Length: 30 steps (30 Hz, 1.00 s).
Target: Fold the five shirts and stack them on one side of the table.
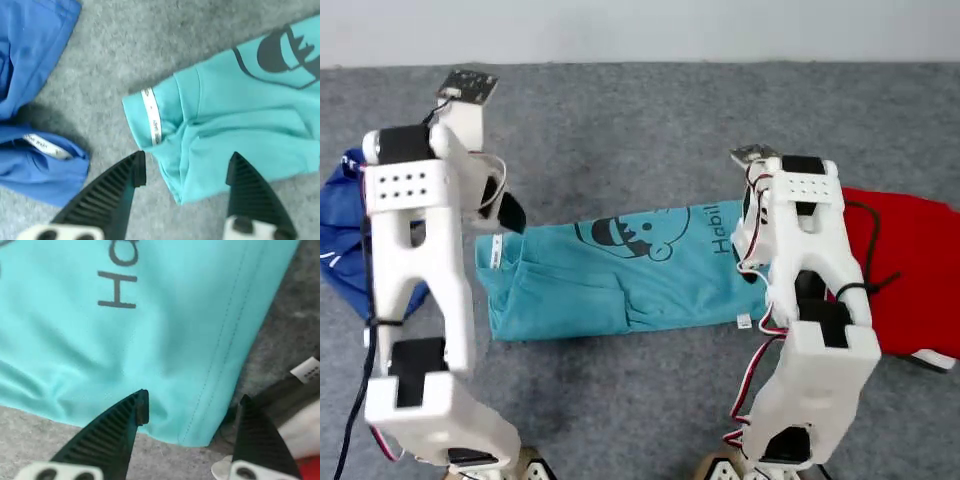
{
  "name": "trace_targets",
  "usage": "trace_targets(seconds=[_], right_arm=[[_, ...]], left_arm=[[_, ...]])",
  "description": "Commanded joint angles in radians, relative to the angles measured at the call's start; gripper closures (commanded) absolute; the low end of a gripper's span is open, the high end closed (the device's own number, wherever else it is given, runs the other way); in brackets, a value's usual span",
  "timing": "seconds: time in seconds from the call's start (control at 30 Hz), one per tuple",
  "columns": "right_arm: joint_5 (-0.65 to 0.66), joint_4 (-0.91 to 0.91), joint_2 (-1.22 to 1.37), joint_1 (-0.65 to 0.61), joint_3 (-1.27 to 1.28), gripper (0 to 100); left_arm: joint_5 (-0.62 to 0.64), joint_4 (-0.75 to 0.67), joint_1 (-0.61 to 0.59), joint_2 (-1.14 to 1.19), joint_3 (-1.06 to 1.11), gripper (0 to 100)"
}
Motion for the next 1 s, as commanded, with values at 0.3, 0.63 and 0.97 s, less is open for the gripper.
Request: trace_targets(seconds=[0.3,0.63,0.97], right_arm=[[-0.011,-0.051,0.104,0.033,-0.098,71.7],[-0.011,-0.047,0.177,0.035,-0.1,82.7],[-0.009,-0.045,0.177,0.041,-0.1,98.1]], left_arm=[[-0.061,0.023,-0.008,-0.381,0.275,73],[-0.074,0.021,-0.008,-0.453,0.351,73],[-0.074,0.021,-0.006,-0.453,0.352,73]])
